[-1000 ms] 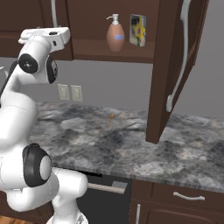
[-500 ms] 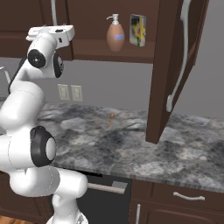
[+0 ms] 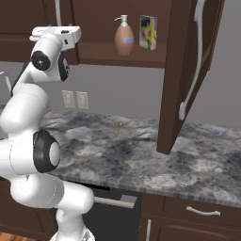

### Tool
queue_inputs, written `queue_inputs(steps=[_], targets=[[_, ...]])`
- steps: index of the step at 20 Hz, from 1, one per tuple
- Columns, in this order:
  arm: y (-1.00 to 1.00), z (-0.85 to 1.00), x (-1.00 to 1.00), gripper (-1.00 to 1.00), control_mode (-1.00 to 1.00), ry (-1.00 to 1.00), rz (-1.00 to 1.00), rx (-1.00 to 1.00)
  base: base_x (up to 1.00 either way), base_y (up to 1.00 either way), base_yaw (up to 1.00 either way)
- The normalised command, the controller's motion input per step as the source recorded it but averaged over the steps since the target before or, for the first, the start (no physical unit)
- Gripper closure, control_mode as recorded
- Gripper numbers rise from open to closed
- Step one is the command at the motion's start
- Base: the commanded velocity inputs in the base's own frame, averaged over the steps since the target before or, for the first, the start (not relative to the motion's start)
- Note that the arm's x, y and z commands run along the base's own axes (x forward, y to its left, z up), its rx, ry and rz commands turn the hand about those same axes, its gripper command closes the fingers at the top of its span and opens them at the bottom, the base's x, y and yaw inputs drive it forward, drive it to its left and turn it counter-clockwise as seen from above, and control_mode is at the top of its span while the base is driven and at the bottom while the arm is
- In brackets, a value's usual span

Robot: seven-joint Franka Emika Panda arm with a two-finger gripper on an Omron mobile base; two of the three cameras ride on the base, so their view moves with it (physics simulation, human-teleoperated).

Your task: Pick the bar soap and soap dispenser from the cabinet and place them on the counter.

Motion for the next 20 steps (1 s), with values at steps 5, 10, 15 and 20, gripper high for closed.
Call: queue_inputs(steps=[5,10,15,20], targets=[[0.33,-0.09,0.54,1.00,-1.00,0.02,-0.03,-0.01,0.00,0.00,0.00],[0.36,-0.17,0.60,1.00,-1.00,0.13,-0.02,-0.06,0.00,0.00,0.00],[0.36,-0.33,0.61,1.00,-1.00,0.27,0.00,-0.16,0.00,0.00,0.00],[0.37,-0.44,0.49,1.00,-1.00,0.26,0.00,-0.16,0.00,0.00,0.00]])
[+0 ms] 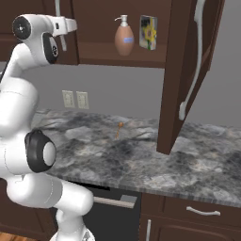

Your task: Pick the bar soap and soap dispenser from the cabinet and place them on the counter.

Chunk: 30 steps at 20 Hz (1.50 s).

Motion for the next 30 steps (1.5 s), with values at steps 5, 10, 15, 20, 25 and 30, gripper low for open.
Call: queue_inputs(steps=[5,10,15,20,25,30], targets=[[0.50,-0.57,0.39,1.00,-1.00,0.20,0.00,-0.17,0.00,0.00,0.00],[0.69,-0.62,0.08,1.00,-1.00,0.03,0.00,-0.20,0.00,0.00,0.00],[0.90,-0.60,-0.06,1.00,-1.00,0.00,0.00,-0.23,0.00,0.00,0.00],[1.00,-0.41,-0.43,1.00,-1.00,-0.07,0.00,-0.20,0.00,0.00,0.00],[1.00,-0.27,-0.56,1.00,-1.00,-0.05,0.00,-0.07,0.00,0.00,0.00],[1.00,-0.17,-0.52,1.00,-1.00,0.00,0.00,0.00,0.00,0.00,0.00]])
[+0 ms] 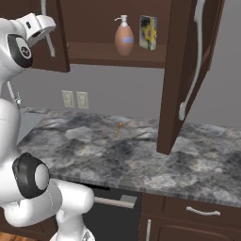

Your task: Pick the bar soap and soap dispenser from the cabinet and place them on the counter.

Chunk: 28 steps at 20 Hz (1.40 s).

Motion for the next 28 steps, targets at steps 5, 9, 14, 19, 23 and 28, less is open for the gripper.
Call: queue_inputs(steps=[5,9,14,19,23,28], targets=[[1.00,-0.13,-0.44,1.00,-1.00,0.03,0.00,0.05,0.00,0.00,0.00],[1.00,-0.17,-0.54,1.00,-1.00,0.01,0.00,0.06,0.00,0.00,0.00],[1.00,-0.20,-0.63,1.00,-1.00,0.00,0.00,0.06,0.00,0.00,0.00],[1.00,-0.27,-0.61,1.00,-1.00,0.00,0.00,0.03,0.00,0.00,0.00],[1.00,-0.34,-0.52,1.00,-1.00,0.00,0.00,0.00,0.00,0.00,0.00],[1.00,-0.34,-0.49,1.00,-1.00,0.00,0.00,0.00,0.00,0.00,0.00]])
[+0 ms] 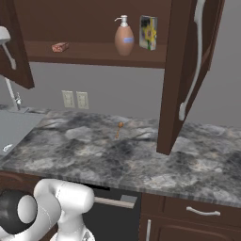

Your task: Pick the bar soap and soap dispenser from the cabinet and place them on the counter.

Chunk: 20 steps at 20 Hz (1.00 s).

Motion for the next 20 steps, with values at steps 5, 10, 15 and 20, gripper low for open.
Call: queue_inputs(steps=[5,10,15,20], targets=[[0.98,-0.35,-0.50,-1.00,-1.00,-0.01,0.00,0.00,0.00,0.00,0.00],[0.27,-0.05,-0.35,-1.00,-1.00,-0.01,0.00,0.00,0.00,0.00,0.00],[0.04,0.14,-0.37,-1.00,-1.00,-0.07,-0.01,0.00,0.00,0.00,0.00],[0.25,0.13,-0.30,-1.00,-1.00,-0.21,-0.11,-0.04,0.00,0.00,0.00]])
